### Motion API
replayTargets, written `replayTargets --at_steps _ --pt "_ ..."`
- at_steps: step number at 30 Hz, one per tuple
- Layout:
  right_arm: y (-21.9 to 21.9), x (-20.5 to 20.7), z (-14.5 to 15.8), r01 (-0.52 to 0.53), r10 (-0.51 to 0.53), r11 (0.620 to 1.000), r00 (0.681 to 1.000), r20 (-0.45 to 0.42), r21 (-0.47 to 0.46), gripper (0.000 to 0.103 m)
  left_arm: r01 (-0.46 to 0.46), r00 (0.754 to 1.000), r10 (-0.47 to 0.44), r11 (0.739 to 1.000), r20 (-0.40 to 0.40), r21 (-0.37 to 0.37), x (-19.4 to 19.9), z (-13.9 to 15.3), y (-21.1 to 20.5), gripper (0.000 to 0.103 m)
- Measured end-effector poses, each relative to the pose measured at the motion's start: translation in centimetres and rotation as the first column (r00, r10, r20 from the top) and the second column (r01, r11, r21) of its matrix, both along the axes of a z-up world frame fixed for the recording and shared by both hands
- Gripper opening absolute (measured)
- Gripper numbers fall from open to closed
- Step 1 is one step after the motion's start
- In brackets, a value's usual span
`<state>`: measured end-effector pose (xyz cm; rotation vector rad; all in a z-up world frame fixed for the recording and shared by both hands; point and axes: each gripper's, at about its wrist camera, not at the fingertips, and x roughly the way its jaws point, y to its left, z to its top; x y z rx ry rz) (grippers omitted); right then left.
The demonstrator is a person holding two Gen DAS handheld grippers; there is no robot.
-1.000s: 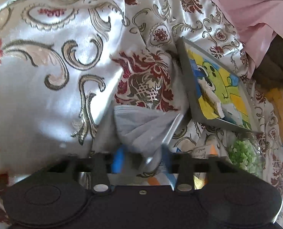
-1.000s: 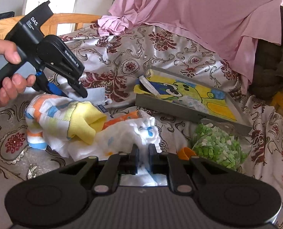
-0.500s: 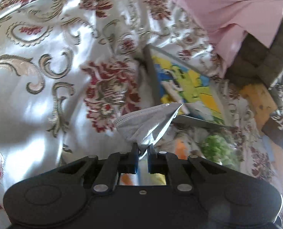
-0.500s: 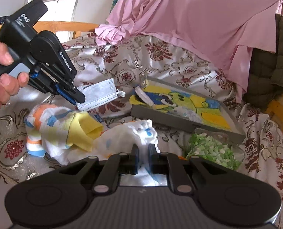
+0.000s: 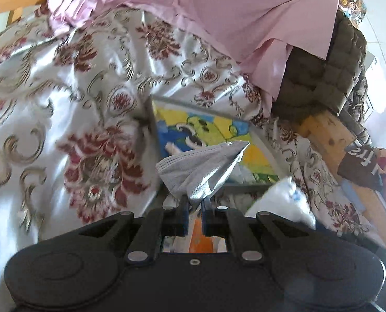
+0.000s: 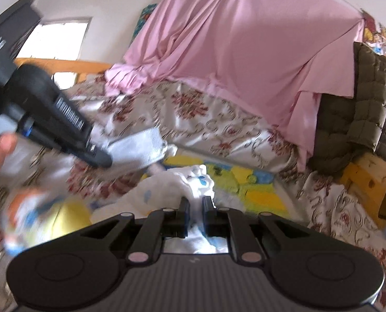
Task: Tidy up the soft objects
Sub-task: 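Carry the face mask and muslin cloth over the cartoon tray with both grippers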
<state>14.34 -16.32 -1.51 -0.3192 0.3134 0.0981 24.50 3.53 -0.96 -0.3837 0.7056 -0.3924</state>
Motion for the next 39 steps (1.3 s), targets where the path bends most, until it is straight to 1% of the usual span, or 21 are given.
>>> replayTargets --at_steps 3,6,9,11,16,19,25,28,30,33,35,37,39 --pt "-1.1 3.5 0.9 0.015 -0.016 0.998 1.0 0.023 0.054 0.011 -0.004 1.0 0.003 1.0 0.029 0.025 1.9 0.3 -1.1 0.009" --pt "-2.2 6.9 1.2 0.047 -0.05 0.994 0.998 0.027 0.099 0.011 -0.006 0.999 0.004 0.999 0.044 0.049 4.3 0.4 -2.3 0.009" --pt "-4.0 10.2 1.2 0.093 -0.095 0.983 0.995 0.005 0.16 0.011 0.002 0.999 -0.005 0.998 0.048 0.063 6.9 0.3 -3.7 0.009" --pt "-5.3 12.1 1.1 0.12 -0.117 0.971 0.993 -0.029 0.207 0.011 0.01 0.999 -0.014 0.997 0.044 0.071 8.5 0.1 -4.7 0.01" --pt "-8.2 15.8 0.3 0.196 -0.172 0.94 0.979 -0.106 0.279 0.011 0.023 1.0 -0.022 0.998 -0.013 0.059 11.9 -1.4 -6.9 0.01" --pt "-9.3 17.5 -0.5 0.218 -0.178 0.925 0.972 -0.153 0.31 0.011 0.019 0.999 -0.016 0.998 -0.052 0.061 13.2 -2.4 -7.7 0.01" --pt "-10.7 19.4 -1.9 0.276 -0.196 0.886 0.951 -0.239 0.372 0.012 0.038 0.99 -0.021 0.993 -0.139 0.115 14.9 -3.9 -9.0 0.011" --pt "-11.2 19.7 -2.0 0.29 -0.195 0.875 0.944 -0.266 0.388 0.017 0.042 0.987 -0.02 0.99 -0.159 0.138 15.2 -4.1 -9.3 0.011" --pt "-11.5 19.7 -1.9 0.287 -0.181 0.869 0.942 -0.281 0.404 0.027 0.036 0.986 -0.013 0.99 -0.165 0.135 15.1 -4.0 -9.3 0.016" --pt "-12.0 19.5 -1.7 0.285 -0.175 0.866 0.943 -0.284 0.412 0.034 0.026 0.985 -0.001 0.989 -0.171 0.146 14.9 -3.6 -9.6 0.021" --pt "-12.4 19.4 -1.7 0.281 -0.163 0.858 0.942 -0.292 0.43 0.036 0.022 0.986 0.004 0.987 -0.164 0.156 14.6 -3.3 -9.8 0.031" --pt "-12.8 19.2 -1.6 0.282 -0.161 0.848 0.943 -0.29 0.449 0.041 0.017 0.987 0.009 0.986 -0.159 0.165 14.2 -2.9 -9.8 0.034" --pt "-13.1 19.0 -1.3 0.276 -0.156 0.848 0.946 -0.283 0.453 0.047 0.014 0.988 0.013 0.985 -0.155 0.173 13.9 -2.6 -9.8 0.035"
